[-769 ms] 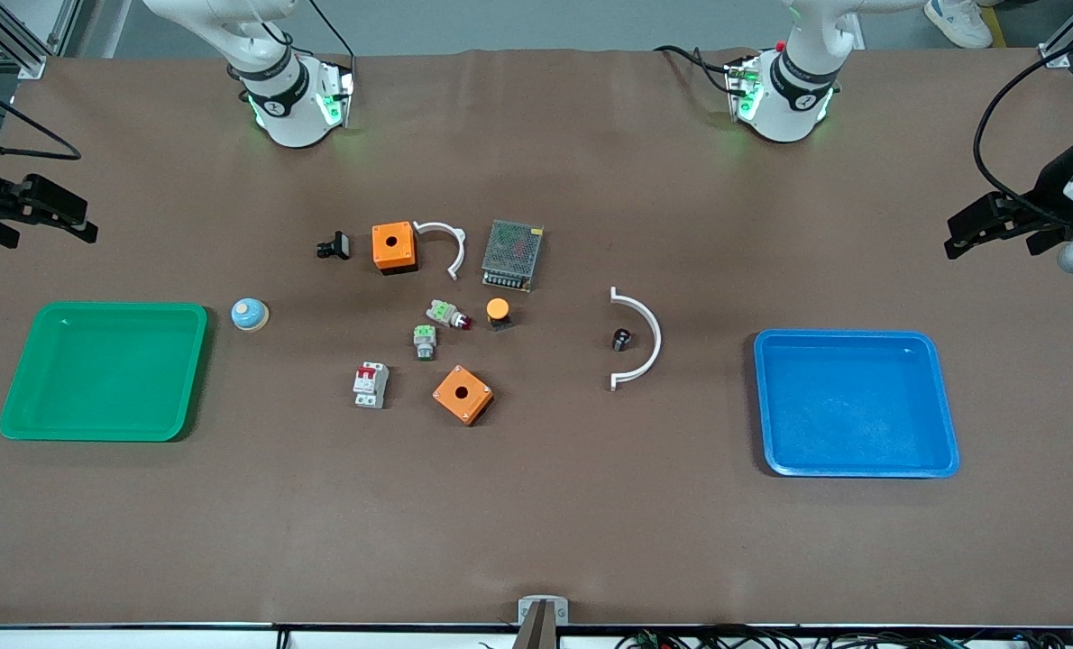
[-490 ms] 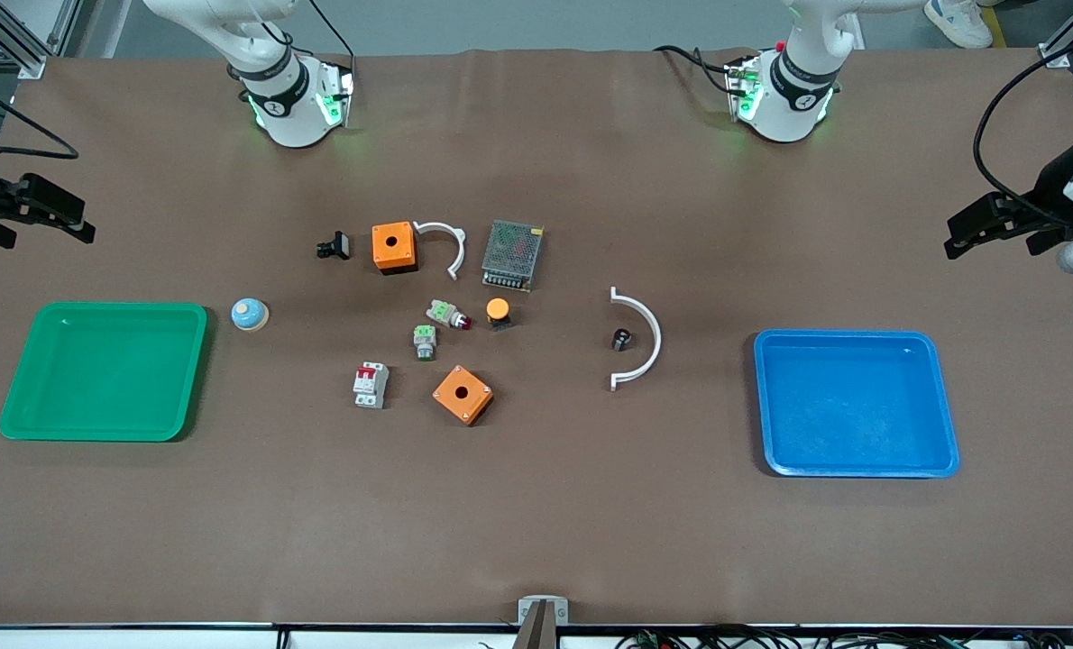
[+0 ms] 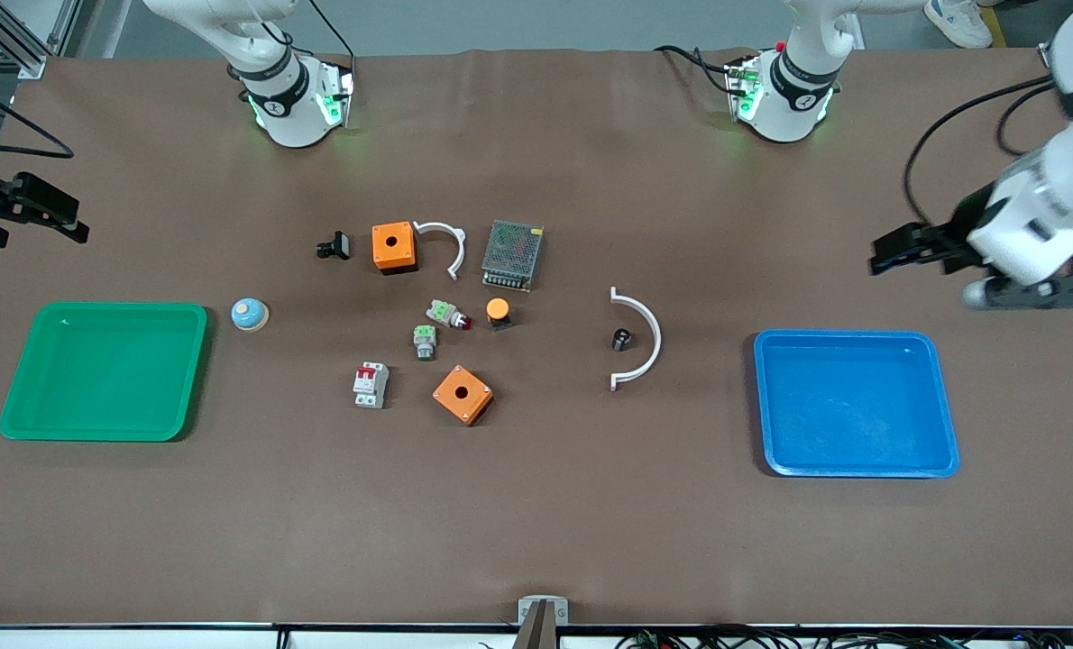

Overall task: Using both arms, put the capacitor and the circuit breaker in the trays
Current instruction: 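Move the left gripper toward the black capacitor inside the white clip, then grasp the black capacitor with the left gripper while the right gripper reaches the breaker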

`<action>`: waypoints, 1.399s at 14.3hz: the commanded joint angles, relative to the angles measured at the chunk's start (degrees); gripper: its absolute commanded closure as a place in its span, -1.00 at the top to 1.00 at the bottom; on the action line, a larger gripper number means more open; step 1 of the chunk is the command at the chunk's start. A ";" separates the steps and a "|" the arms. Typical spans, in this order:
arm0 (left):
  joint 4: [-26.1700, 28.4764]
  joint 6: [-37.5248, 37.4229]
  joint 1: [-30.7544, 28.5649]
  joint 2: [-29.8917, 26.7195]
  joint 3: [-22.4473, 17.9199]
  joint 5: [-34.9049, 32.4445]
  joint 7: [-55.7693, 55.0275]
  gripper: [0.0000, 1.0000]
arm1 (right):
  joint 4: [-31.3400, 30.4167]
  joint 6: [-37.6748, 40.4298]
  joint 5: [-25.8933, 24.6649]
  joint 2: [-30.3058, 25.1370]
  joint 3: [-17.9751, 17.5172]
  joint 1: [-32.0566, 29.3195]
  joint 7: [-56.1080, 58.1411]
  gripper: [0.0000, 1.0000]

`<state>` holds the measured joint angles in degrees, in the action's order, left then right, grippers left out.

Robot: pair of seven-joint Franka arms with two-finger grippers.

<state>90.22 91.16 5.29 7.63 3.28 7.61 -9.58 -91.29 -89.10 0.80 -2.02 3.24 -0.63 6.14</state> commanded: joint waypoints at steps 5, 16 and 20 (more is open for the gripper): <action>-1.54 15.26 12.53 13.97 0.24 0.91 -16.59 1.00 | -0.38 0.60 -0.97 -0.79 -0.61 -0.96 -0.33 1.00; -0.93 26.69 24.50 27.96 0.24 -7.52 -37.60 1.00 | 0.94 -7.57 -1.32 11.58 -0.61 -1.13 0.37 1.00; 0.91 31.43 26.08 30.07 0.32 -7.61 -39.90 1.00 | 0.33 -11.79 -1.15 15.81 -0.78 0.62 -0.42 1.00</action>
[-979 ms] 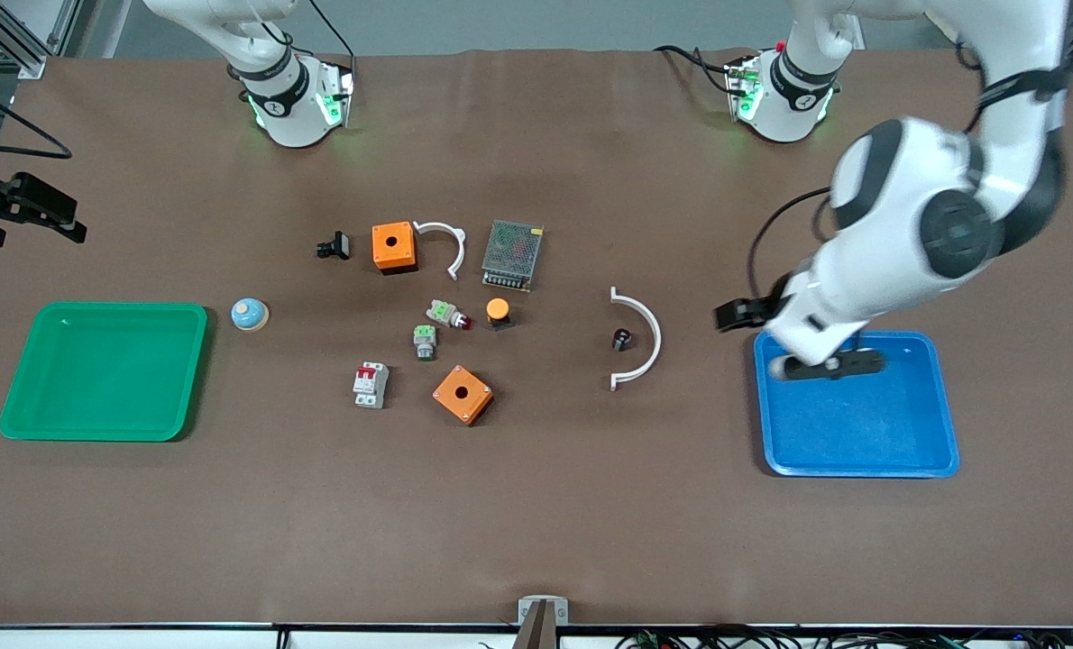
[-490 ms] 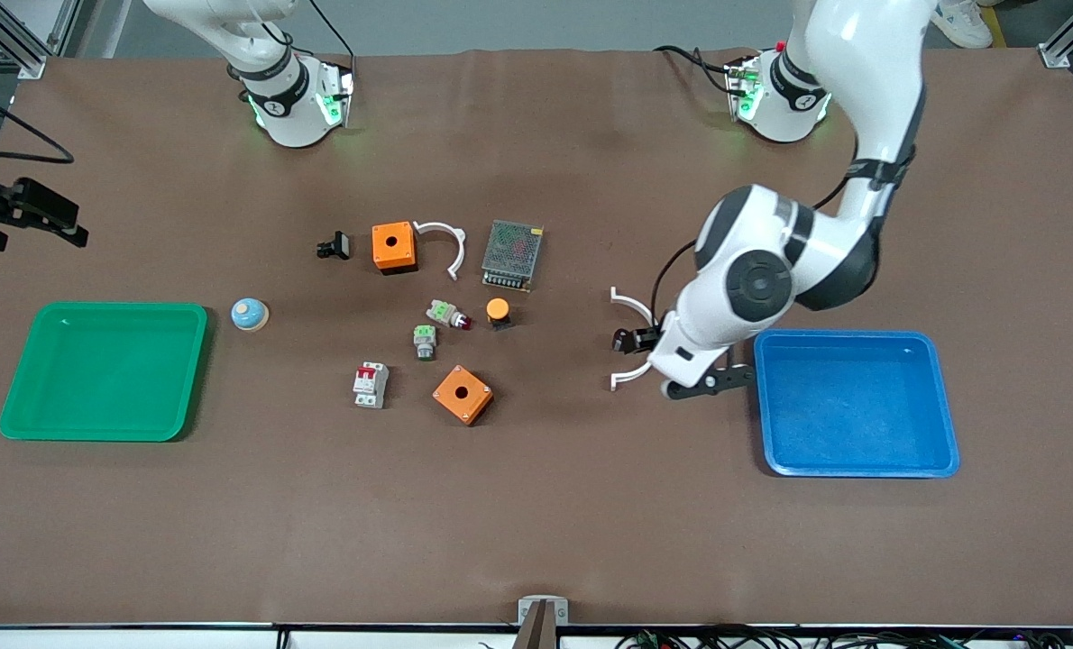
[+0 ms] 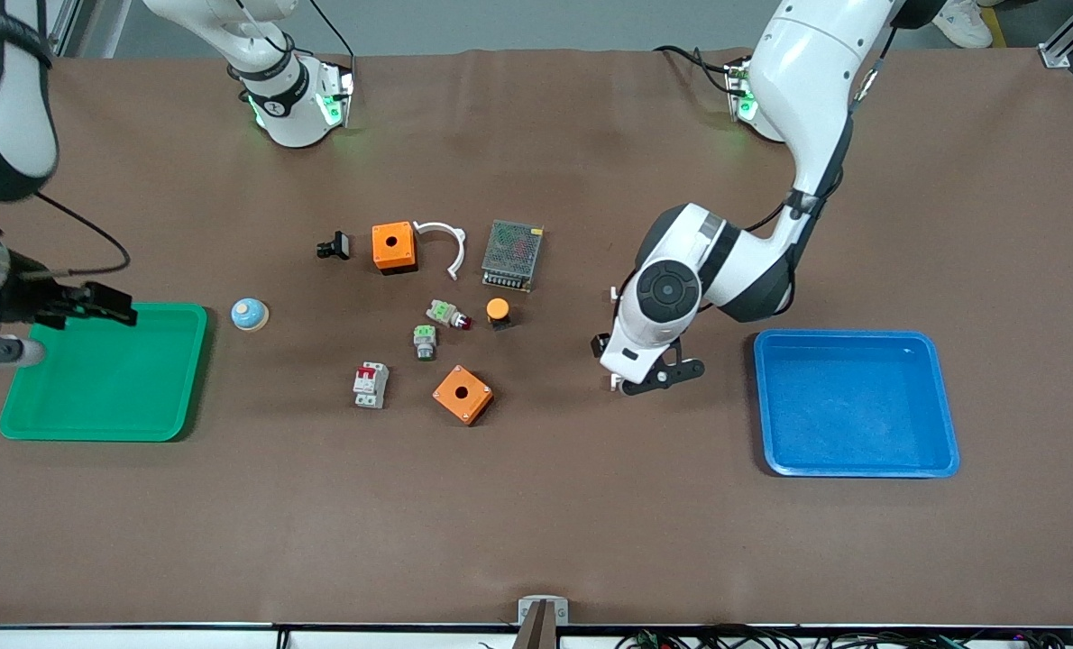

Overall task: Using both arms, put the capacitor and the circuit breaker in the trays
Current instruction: 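Grasp the black capacitor with the left gripper while the right gripper reaches the breaker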

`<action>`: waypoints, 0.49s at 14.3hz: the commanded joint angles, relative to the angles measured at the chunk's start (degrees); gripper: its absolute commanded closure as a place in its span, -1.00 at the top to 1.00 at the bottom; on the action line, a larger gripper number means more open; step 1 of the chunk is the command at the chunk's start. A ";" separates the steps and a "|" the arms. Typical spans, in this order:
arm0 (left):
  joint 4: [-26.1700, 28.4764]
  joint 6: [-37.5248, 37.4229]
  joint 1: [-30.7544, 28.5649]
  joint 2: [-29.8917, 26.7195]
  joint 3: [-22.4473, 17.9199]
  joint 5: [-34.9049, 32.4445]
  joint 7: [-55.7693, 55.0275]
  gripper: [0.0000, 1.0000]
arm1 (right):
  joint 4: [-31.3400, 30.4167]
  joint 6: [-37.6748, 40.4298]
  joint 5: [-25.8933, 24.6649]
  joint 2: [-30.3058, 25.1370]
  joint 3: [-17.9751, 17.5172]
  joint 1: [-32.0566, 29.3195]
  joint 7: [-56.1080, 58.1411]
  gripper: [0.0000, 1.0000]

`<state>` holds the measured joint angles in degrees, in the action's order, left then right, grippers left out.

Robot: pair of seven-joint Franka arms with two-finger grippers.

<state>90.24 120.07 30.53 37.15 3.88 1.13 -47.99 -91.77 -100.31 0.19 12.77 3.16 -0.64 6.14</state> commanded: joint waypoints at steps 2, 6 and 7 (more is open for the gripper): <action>4.05 7.00 0.94 0.38 -0.19 -1.04 -1.58 1.00 | -0.86 -3.48 0.34 2.17 -0.79 2.82 -5.05 1.00; 7.40 10.08 1.73 0.46 -0.19 -1.04 -1.58 0.99 | -6.40 -9.20 5.43 3.40 -0.79 10.28 -16.31 1.00; 7.50 10.88 1.73 0.55 -0.19 -1.04 -1.76 0.97 | -6.76 -9.90 5.44 4.53 -0.79 12.13 -19.03 1.00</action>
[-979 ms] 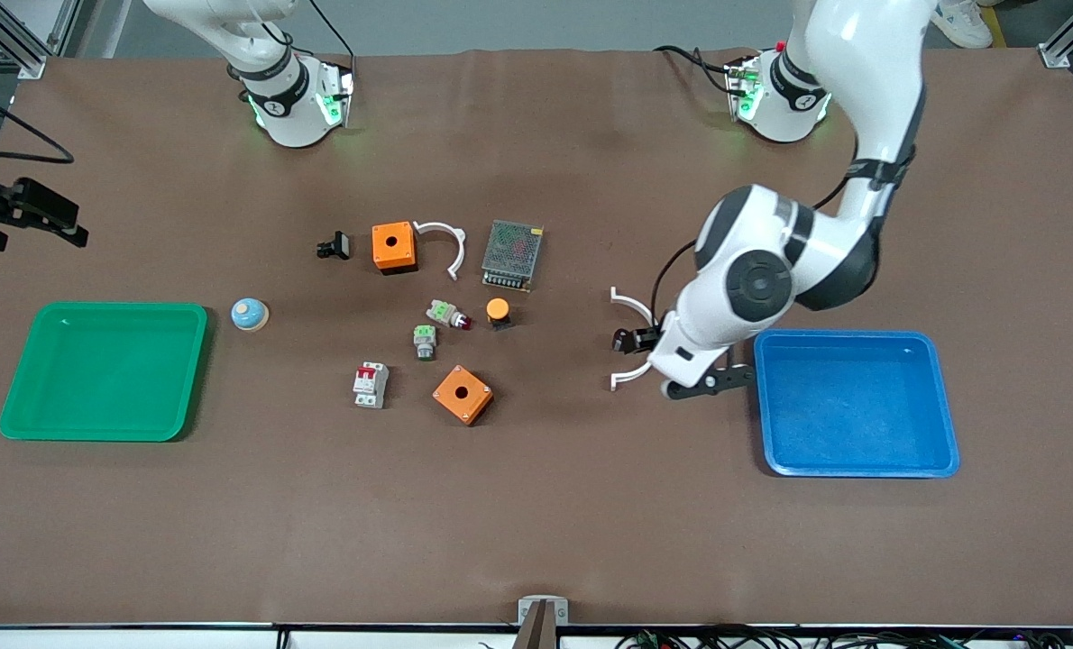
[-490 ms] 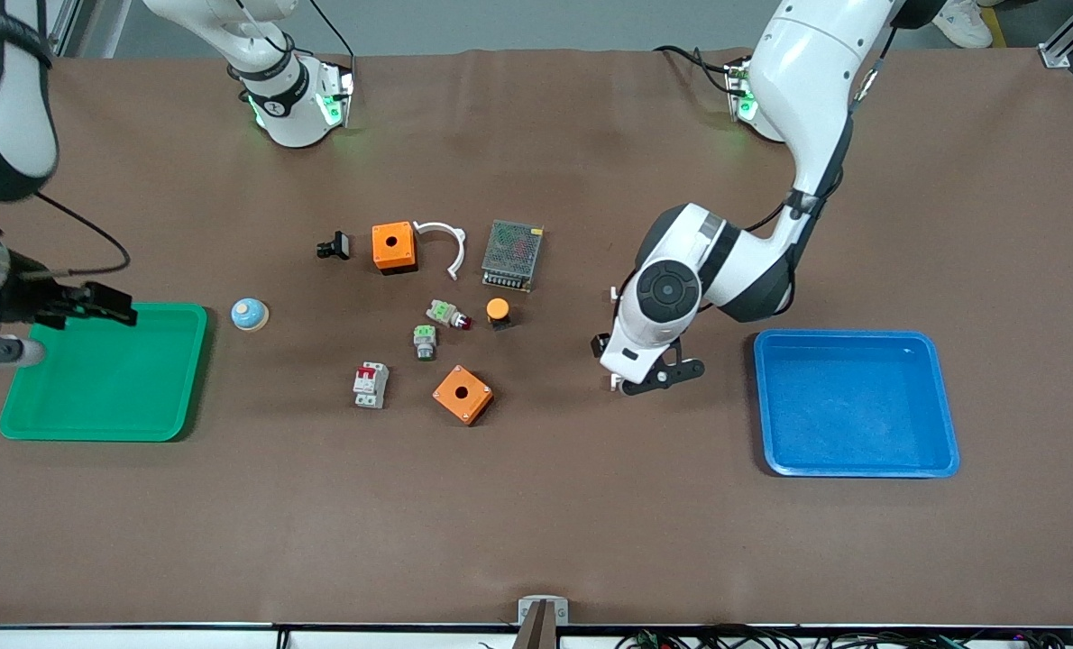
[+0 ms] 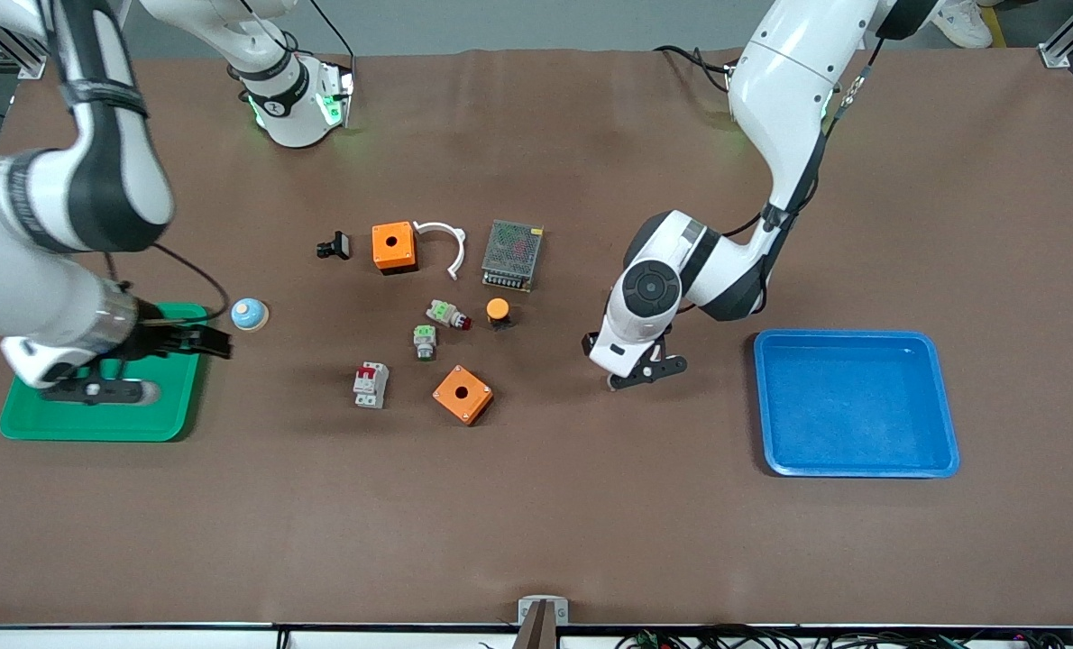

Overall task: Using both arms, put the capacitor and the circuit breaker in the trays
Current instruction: 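Grasp the black capacitor with the left gripper while the right gripper reaches the breaker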

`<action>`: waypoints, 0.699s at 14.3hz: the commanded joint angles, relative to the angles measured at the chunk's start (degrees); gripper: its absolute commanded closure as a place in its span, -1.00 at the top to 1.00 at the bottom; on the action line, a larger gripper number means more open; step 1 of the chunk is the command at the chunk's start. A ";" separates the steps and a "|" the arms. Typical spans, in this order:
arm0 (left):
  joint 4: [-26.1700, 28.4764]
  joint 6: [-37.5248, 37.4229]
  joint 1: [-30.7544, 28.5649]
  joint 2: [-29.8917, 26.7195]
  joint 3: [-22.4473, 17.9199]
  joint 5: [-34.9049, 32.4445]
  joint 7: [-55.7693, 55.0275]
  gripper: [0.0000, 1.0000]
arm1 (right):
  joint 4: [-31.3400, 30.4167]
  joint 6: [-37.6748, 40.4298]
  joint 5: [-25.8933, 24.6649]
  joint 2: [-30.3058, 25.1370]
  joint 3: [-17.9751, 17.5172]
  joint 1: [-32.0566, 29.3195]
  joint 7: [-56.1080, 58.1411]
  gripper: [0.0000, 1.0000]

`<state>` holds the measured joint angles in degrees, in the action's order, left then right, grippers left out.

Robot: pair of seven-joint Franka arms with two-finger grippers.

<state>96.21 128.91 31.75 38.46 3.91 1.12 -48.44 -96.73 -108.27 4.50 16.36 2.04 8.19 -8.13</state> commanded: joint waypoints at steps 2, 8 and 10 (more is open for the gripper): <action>1.53 2.05 0.51 -0.76 -0.04 -0.95 -2.53 0.67 | -2.76 -5.09 1.22 2.97 0.33 7.43 -9.00 1.00; 1.61 2.22 0.50 -0.67 0.13 -0.95 -2.89 -0.36 | -5.49 -21.16 0.78 10.51 0.42 10.97 -10.86 1.00; 1.96 2.22 0.42 -0.76 0.22 -1.04 -2.89 -0.56 | -5.49 -25.83 0.25 13.68 0.42 11.32 -10.51 1.00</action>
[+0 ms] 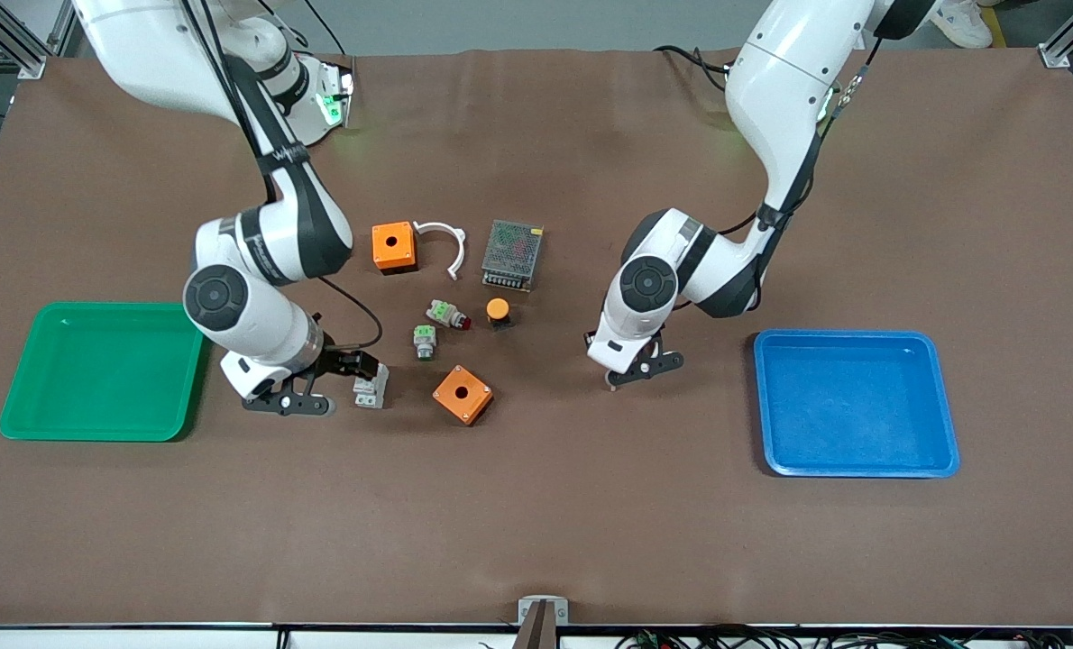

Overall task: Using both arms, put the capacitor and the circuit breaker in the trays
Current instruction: 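Carry the capacitor toward the blue tray while the right gripper lifts the breaker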

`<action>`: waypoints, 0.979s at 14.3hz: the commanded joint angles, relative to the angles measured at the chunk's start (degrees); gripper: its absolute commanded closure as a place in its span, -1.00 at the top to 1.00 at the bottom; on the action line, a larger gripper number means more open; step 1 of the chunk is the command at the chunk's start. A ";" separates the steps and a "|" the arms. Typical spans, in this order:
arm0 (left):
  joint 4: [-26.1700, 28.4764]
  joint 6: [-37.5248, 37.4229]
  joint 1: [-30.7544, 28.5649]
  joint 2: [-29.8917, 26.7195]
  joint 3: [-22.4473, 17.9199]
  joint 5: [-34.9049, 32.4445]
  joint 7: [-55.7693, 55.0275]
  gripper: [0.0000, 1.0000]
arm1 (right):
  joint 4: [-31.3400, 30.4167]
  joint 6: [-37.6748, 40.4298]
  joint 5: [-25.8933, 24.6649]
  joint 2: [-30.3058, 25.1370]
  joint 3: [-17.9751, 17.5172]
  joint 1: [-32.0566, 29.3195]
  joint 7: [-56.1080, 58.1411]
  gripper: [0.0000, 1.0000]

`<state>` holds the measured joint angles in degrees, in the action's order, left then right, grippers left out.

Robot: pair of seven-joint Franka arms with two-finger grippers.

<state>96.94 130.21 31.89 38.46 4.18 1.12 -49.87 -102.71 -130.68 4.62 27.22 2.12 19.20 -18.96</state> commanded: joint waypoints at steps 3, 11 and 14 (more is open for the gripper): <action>1.67 0.22 -0.60 -2.94 -0.05 -0.95 -0.67 -0.63 | 0.50 -7.22 0.04 6.70 0.34 1.71 0.24 1.00; 0.35 -11.38 -15.43 -12.61 0.30 0.11 18.55 -0.70 | -1.78 -9.41 0.04 8.03 0.34 2.16 -0.29 1.00; 0.35 -11.30 -22.20 -11.92 0.12 -1.47 25.58 -0.73 | -4.42 -12.58 0.04 8.03 0.34 2.16 -0.20 0.44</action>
<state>96.60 118.95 12.96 26.34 3.76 0.96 -27.98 -104.88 -141.12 4.61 35.71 2.18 21.04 -18.82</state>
